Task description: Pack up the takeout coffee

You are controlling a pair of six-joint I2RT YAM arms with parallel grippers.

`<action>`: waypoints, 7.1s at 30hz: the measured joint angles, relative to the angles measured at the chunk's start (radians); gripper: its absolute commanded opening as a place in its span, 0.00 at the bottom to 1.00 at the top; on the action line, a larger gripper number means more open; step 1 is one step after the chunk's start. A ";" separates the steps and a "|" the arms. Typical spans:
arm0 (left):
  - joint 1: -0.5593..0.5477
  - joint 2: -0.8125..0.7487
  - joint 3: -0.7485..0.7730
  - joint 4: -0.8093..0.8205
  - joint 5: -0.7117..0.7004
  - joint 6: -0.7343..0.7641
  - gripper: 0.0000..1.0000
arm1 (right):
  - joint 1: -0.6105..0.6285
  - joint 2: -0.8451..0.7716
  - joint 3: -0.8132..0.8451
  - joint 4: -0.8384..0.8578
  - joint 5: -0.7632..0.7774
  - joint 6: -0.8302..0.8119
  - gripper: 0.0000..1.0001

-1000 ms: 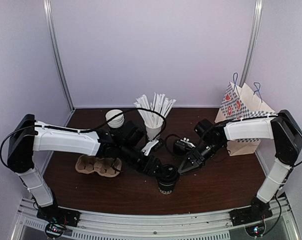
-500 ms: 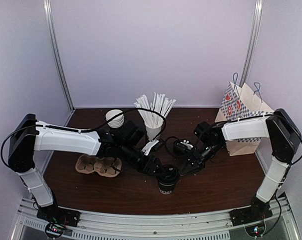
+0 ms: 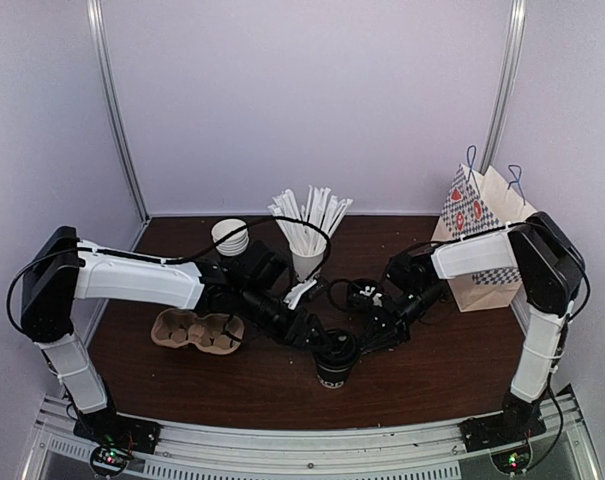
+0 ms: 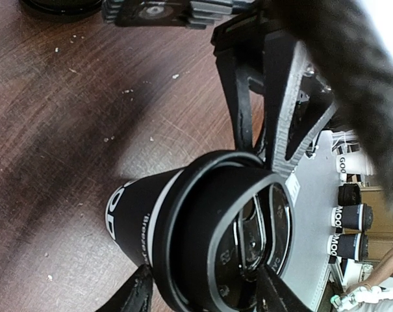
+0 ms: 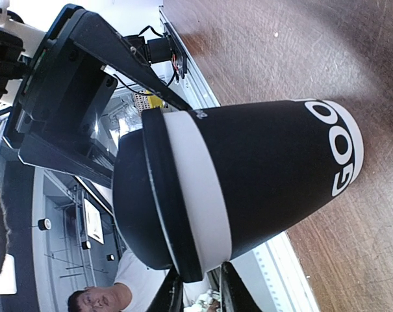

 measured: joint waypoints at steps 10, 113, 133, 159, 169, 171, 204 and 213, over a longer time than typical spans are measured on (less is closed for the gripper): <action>0.010 0.011 -0.002 0.012 0.028 0.002 0.54 | 0.001 0.016 0.023 -0.050 0.018 0.001 0.14; 0.036 -0.175 0.054 -0.162 -0.505 0.211 0.69 | 0.044 -0.264 0.007 0.126 0.358 -0.138 0.48; 0.036 0.001 0.053 0.023 -0.274 0.081 0.54 | 0.043 -0.098 0.051 0.200 0.262 -0.022 0.48; 0.037 -0.047 -0.084 0.208 -0.276 -0.013 0.57 | 0.057 -0.013 0.209 -0.048 0.324 -0.118 0.48; 0.037 -0.098 -0.038 0.087 -0.308 0.114 0.64 | 0.054 -0.175 0.251 -0.065 0.494 -0.280 0.54; 0.037 -0.108 -0.022 0.081 -0.315 0.129 0.65 | 0.054 -0.191 0.252 -0.073 0.502 -0.300 0.54; 0.065 -0.023 -0.023 0.143 -0.276 0.043 0.50 | 0.057 0.014 0.189 0.027 0.328 -0.158 0.47; 0.066 -0.023 -0.041 0.178 -0.264 0.020 0.47 | 0.057 0.021 0.190 0.028 0.251 -0.142 0.46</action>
